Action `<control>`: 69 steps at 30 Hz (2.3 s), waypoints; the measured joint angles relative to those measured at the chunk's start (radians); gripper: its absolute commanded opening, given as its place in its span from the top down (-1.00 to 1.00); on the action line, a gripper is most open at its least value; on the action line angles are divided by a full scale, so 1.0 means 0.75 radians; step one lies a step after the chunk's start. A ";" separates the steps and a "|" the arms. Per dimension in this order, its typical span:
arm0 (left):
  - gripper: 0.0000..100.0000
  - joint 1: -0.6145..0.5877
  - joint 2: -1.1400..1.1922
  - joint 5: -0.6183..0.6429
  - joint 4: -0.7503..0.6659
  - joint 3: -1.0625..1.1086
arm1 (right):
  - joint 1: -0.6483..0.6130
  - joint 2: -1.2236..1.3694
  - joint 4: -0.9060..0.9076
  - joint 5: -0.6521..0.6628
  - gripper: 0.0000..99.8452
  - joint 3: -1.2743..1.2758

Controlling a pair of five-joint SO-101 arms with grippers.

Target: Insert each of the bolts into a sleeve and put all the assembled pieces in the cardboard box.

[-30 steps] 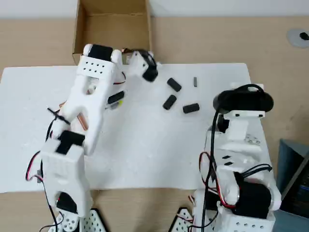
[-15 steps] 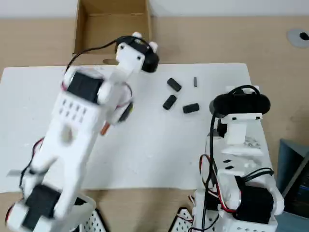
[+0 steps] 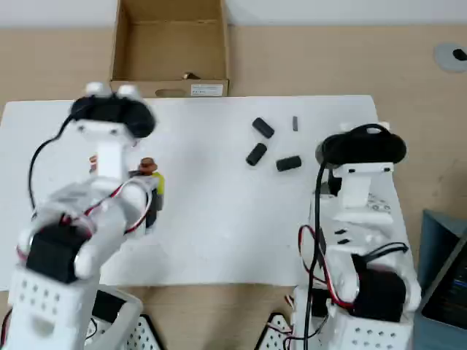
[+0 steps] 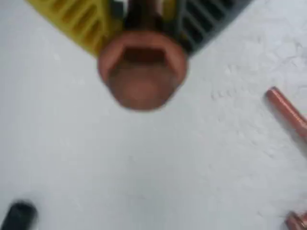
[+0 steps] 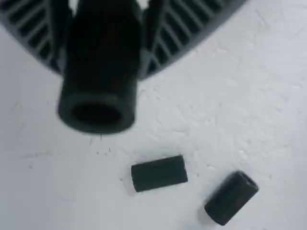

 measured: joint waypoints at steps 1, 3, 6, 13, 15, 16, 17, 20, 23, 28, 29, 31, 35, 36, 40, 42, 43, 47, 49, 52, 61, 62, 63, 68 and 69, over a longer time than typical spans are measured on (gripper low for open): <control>1.00 -0.016 -0.059 0.016 -0.020 0.049 | -0.014 0.000 -0.008 0.000 0.98 0.018; 1.00 -0.049 -0.176 0.057 -0.059 0.147 | -0.051 -0.006 -0.012 0.000 0.98 0.039; 1.00 -0.080 -0.352 0.098 -0.113 0.276 | -0.106 -0.092 -0.025 0.000 0.98 0.057; 1.00 -0.137 -0.751 0.182 -0.131 0.542 | -0.248 -0.419 -0.029 0.000 0.98 0.235; 1.00 -0.158 -0.857 0.209 -0.131 0.612 | -0.286 -0.499 -0.029 0.000 0.98 0.293; 1.00 -0.168 -0.906 0.221 -0.131 0.646 | -0.307 -0.542 -0.029 0.000 0.98 0.319; 1.00 -0.178 -0.959 0.233 -0.131 0.677 | -0.331 -0.575 -0.029 0.000 0.98 0.348; 1.00 -0.211 -1.029 0.293 -0.131 0.720 | -0.421 -0.640 -0.029 0.016 0.98 0.434; 1.00 -0.250 -1.039 0.403 -0.137 0.720 | -0.516 -0.644 -0.070 0.023 0.98 0.507; 1.00 -0.254 -1.041 0.571 -0.235 0.720 | -0.700 -0.644 -0.168 0.027 0.98 0.601; 1.00 -0.254 -1.041 0.597 -0.262 0.720 | -0.736 -0.644 -0.186 0.027 0.98 0.616; 1.00 -0.254 -1.041 0.646 -0.319 0.720 | -0.822 -0.644 -0.217 0.027 0.98 0.636; 1.00 -0.254 -1.041 0.720 -0.430 0.720 | -0.990 -0.644 -0.293 0.027 0.98 0.665; 1.00 -0.254 -1.041 0.726 -0.448 0.720 | -1.025 -0.644 -0.307 0.027 0.98 0.675; 1.00 -0.137 -1.041 0.736 -0.464 0.720 | -1.144 -0.644 -0.372 0.027 0.98 0.708; 1.00 -0.059 -1.041 0.736 -0.468 0.720 | -1.191 -0.644 -0.411 0.027 0.98 0.724; 1.00 -0.029 -1.041 0.736 -0.468 0.720 | -1.209 -0.644 -0.421 0.027 0.98 0.730; 1.00 0.023 -1.041 0.736 -0.468 0.720 | -1.277 -0.644 -0.440 0.027 0.98 0.730; 1.00 0.047 -1.041 0.736 -0.468 0.720 | -1.301 -0.644 -0.442 0.027 0.98 0.730; 1.00 0.102 -1.041 0.736 -0.468 0.720 | -1.315 -0.644 -0.442 0.033 0.98 0.730; 1.00 0.147 -1.041 0.736 -0.468 0.720 | -1.315 -0.644 -0.442 0.115 0.98 0.734; 1.00 0.147 -1.041 0.736 -0.468 0.720 | -1.315 -0.644 -0.442 0.115 0.98 0.734; 1.00 0.147 -1.041 0.736 -0.468 0.720 | -1.315 -0.644 -0.442 0.115 0.98 0.734; 1.00 0.155 -1.041 0.736 -0.423 0.720 | -1.315 -0.644 -0.442 0.115 0.98 0.734; 1.00 0.162 -1.043 0.736 -0.409 0.720 | -1.315 -0.644 -0.442 0.115 0.98 0.734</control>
